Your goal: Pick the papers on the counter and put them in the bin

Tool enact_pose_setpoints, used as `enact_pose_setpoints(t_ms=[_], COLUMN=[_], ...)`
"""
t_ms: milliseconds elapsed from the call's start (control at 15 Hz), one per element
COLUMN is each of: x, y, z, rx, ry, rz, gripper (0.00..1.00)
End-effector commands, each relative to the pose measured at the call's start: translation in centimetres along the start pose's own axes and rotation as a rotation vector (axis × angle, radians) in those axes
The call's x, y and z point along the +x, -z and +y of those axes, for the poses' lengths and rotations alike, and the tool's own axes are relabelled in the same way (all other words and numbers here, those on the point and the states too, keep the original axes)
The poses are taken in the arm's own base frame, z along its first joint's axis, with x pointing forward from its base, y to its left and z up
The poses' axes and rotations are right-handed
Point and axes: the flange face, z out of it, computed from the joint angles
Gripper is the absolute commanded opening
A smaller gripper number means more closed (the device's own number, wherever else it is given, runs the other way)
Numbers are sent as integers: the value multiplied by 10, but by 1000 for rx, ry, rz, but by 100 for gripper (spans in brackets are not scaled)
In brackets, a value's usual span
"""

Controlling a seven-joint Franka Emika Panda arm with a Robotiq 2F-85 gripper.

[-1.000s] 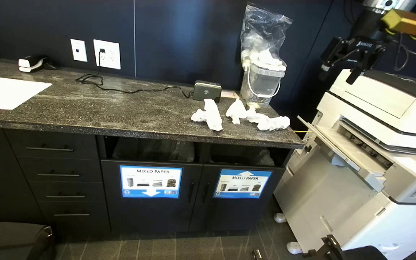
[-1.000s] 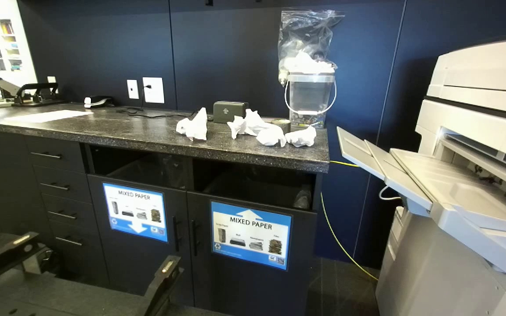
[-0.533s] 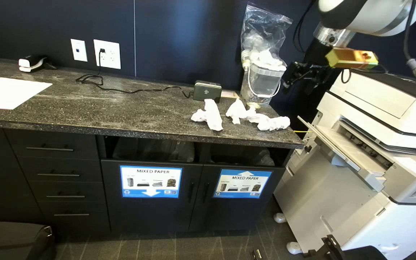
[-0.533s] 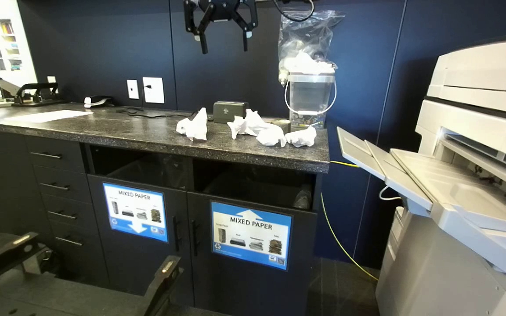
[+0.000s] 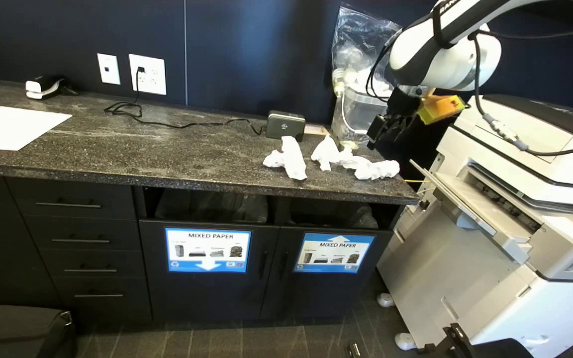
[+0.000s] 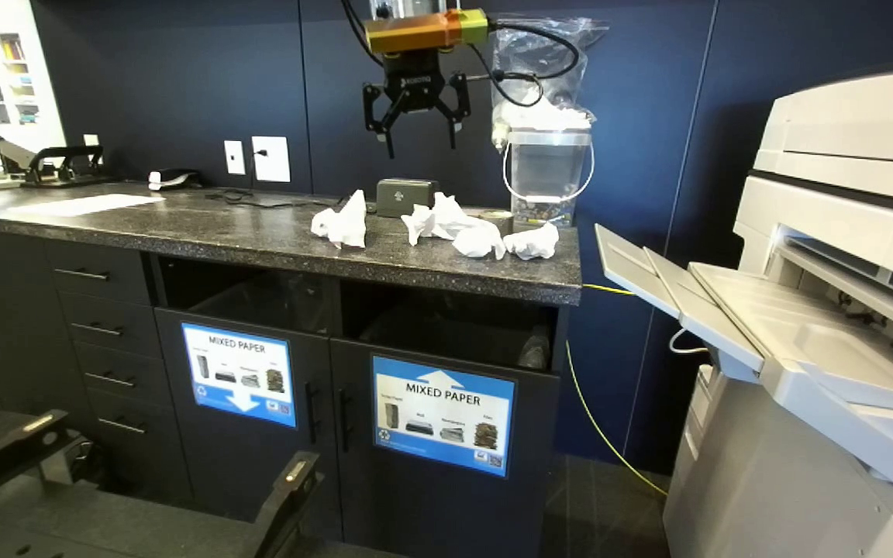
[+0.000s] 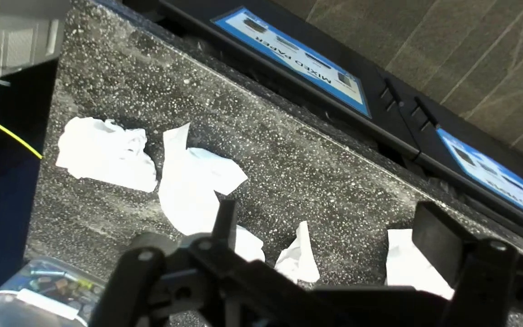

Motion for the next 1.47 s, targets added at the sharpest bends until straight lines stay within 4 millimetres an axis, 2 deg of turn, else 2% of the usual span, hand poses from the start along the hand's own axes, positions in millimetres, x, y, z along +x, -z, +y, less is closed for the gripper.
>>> enact_pose_setpoints(t_ms=[0, 267, 533, 667, 1000, 1400], x=[30, 47, 59, 65, 80, 78], y=[-37, -85, -121, -134, -151, -178], z=[34, 55, 68, 73, 90, 107], rx=[-10, 0, -12, -30, -89, -74], ry=[110, 176, 236, 265, 327, 334], rz=[-2, -16, -29, -35, -51, -79], gripper=[100, 100, 100, 100, 100, 100])
